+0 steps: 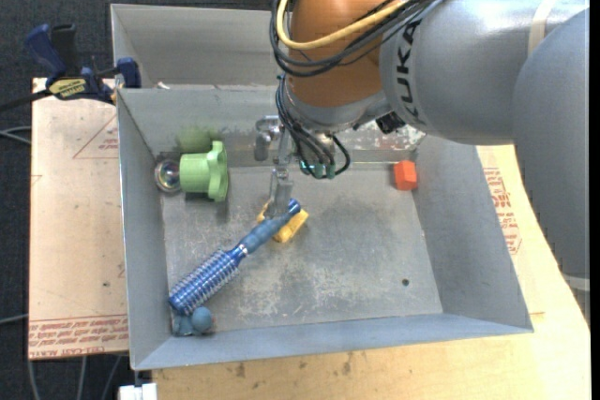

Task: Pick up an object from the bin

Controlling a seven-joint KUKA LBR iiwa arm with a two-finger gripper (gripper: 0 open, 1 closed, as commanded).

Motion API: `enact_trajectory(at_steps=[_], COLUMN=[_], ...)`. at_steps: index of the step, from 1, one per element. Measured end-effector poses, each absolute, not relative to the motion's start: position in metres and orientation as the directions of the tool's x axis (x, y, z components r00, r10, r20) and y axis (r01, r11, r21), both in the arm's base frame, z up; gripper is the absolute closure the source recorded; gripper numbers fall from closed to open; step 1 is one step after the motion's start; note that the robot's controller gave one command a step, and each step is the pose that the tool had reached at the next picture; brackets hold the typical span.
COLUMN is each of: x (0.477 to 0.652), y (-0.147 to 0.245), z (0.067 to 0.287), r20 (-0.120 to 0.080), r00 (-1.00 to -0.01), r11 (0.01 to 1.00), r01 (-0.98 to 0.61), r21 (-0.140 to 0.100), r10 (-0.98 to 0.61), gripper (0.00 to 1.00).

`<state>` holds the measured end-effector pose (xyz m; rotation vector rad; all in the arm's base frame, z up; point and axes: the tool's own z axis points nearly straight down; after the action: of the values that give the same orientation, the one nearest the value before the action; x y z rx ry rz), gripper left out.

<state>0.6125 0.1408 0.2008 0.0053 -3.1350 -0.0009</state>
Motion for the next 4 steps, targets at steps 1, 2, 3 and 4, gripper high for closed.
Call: enact_trajectory(at_steps=[1,2,3,4], x=[0.526,0.528,0.515,0.486], y=[0.134,0.134,0.190,0.240], z=[0.096,0.098,0.073,0.193], r20=[0.005,0.000,-0.005,-0.010], r00=[-0.939,-0.939,-0.953,-0.955], r11=[0.939,0.939,0.953,0.955], r01=[-0.345,-0.343,-0.301,-0.295], r21=[0.002,0.002,-0.019,0.003], r10=[-0.345,-0.343,-0.301,-0.295], gripper=[0.00,1.00,1.00,1.00])
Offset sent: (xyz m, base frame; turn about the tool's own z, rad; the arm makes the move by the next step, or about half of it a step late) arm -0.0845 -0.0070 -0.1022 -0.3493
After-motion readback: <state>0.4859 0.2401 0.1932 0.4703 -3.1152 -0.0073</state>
